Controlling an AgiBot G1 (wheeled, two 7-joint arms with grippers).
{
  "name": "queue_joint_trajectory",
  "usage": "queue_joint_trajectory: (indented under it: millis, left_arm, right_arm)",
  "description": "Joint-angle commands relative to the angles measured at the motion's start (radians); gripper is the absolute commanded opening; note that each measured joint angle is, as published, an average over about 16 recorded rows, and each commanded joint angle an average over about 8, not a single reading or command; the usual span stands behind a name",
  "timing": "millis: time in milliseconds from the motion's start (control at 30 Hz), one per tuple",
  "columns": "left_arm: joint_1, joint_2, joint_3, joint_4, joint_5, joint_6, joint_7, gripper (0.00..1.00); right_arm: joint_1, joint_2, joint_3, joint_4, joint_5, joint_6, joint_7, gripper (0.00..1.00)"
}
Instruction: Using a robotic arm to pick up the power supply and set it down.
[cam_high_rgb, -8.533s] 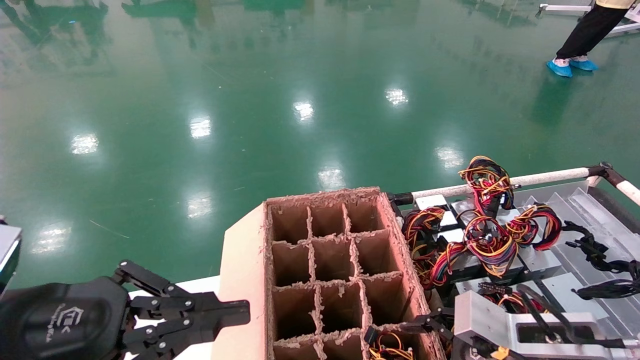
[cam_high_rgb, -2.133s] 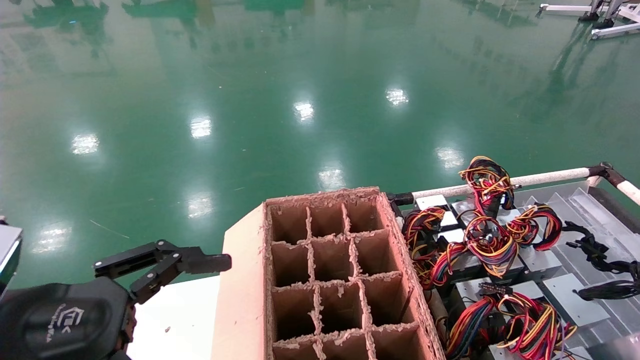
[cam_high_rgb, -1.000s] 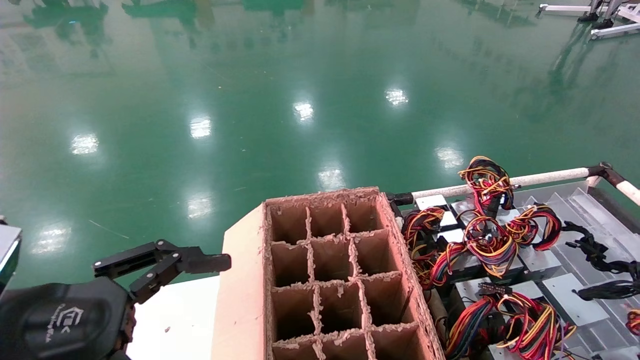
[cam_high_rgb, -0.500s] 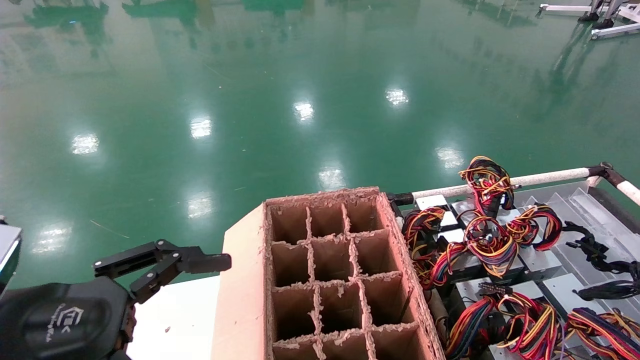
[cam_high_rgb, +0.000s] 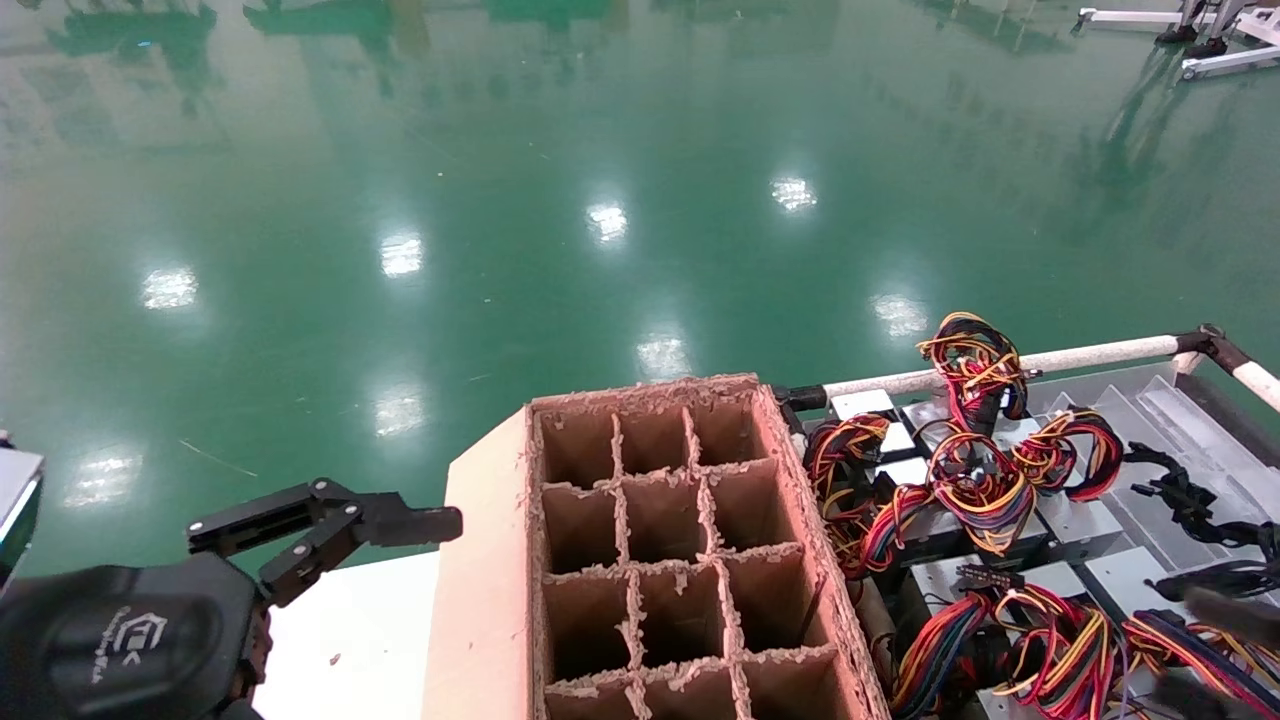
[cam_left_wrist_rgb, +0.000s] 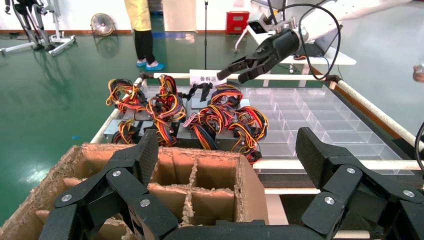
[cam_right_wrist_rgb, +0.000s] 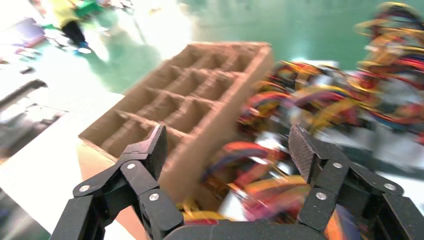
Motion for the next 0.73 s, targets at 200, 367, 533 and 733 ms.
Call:
queue_joint_trajectory:
  millis: [200, 367, 533, 733]
  left_arm:
    - [0.000, 0.000, 0.000, 0.000, 0.000, 0.000, 0.000, 1.00]
    - [0.000, 0.000, 0.001, 0.000, 0.000, 0.000, 0.000, 1.00]
    - [0.000, 0.000, 0.001, 0.000, -0.001, 0.000, 0.000, 1.00]
    - [0.000, 0.000, 0.001, 0.000, -0.001, 0.000, 0.001, 1.00]
  right_arm:
    - [0.033, -0.057, 0.111, 0.106, -0.129, 0.010, 0.077, 1.00]
    - [0.057, -0.098, 0.192, 0.183, -0.221, 0.017, 0.133, 1.00]
    - [0.080, -0.139, 0.272, 0.259, -0.314, 0.024, 0.189, 1.00]
    - [0.102, -0.175, 0.344, 0.328, -0.398, 0.030, 0.239, 1.00]
